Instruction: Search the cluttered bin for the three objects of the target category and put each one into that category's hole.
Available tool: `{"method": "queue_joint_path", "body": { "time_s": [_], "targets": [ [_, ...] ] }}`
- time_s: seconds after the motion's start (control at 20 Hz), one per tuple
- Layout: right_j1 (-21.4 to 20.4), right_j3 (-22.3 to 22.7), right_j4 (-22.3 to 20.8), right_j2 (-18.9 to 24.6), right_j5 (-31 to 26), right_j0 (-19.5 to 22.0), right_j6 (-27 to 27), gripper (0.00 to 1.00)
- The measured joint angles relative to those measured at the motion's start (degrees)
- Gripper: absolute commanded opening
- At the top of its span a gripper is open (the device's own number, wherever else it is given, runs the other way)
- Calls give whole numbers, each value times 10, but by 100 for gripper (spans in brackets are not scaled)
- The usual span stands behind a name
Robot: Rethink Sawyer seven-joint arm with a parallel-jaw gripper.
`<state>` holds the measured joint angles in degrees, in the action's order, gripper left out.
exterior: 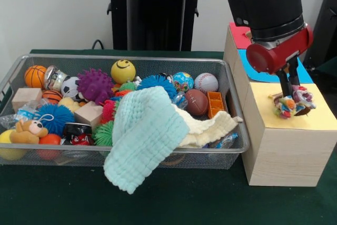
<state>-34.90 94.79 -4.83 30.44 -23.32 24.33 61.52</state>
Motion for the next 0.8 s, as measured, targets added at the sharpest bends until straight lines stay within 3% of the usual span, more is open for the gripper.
{"method": "queue_joint_path", "body": {
  "time_s": [0.4, 0.8],
  "targets": [
    [9, 0, 0, -2, -43, -24, 0, 0],
    [9, -6, 0, -16, -44, -34, 0, 0]
  ]
}}
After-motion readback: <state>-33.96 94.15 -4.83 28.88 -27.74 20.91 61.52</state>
